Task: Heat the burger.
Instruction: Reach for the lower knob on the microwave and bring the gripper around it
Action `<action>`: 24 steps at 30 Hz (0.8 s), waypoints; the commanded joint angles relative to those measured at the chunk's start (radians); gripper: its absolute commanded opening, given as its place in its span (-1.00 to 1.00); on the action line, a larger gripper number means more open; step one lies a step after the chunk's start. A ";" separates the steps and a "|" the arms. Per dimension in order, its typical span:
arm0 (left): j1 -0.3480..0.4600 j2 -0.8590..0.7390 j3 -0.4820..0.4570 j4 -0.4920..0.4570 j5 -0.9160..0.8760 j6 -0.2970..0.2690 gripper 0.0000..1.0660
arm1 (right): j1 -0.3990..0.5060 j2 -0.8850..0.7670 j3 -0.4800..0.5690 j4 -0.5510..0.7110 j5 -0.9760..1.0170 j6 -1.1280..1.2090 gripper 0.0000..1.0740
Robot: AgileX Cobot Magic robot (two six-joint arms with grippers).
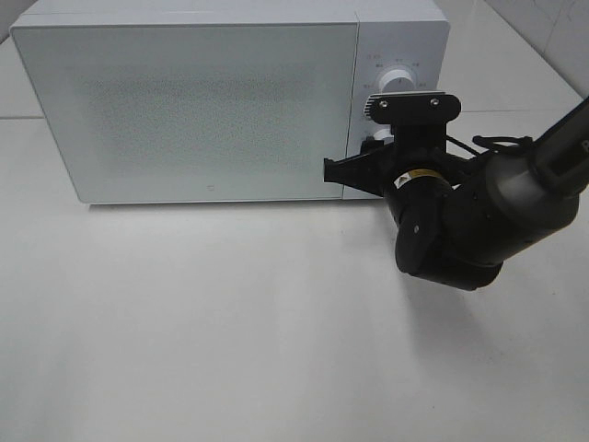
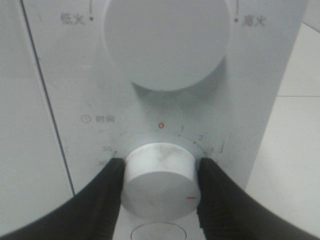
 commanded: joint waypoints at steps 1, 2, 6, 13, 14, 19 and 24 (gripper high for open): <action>0.001 -0.017 0.003 -0.003 -0.012 0.003 0.83 | -0.014 -0.003 -0.029 -0.020 -0.113 0.021 -1.00; 0.001 -0.017 0.003 -0.003 -0.012 0.003 0.83 | -0.014 -0.003 -0.029 -0.020 -0.131 0.022 -1.00; 0.001 -0.017 0.003 -0.003 -0.012 0.003 0.83 | -0.014 -0.003 -0.028 -0.025 -0.168 0.024 -1.00; 0.001 -0.017 0.003 -0.003 -0.012 0.003 0.83 | -0.014 -0.006 -0.028 -0.091 -0.212 0.140 -1.00; 0.001 -0.017 0.003 -0.003 -0.012 0.003 0.83 | -0.014 -0.009 -0.028 -0.091 -0.209 0.186 -1.00; 0.001 -0.017 0.003 -0.003 -0.012 0.003 0.83 | -0.013 -0.022 -0.028 -0.106 -0.189 0.472 -1.00; 0.001 -0.017 0.003 -0.003 -0.012 0.003 0.83 | -0.013 -0.022 -0.028 -0.189 -0.186 0.824 -1.00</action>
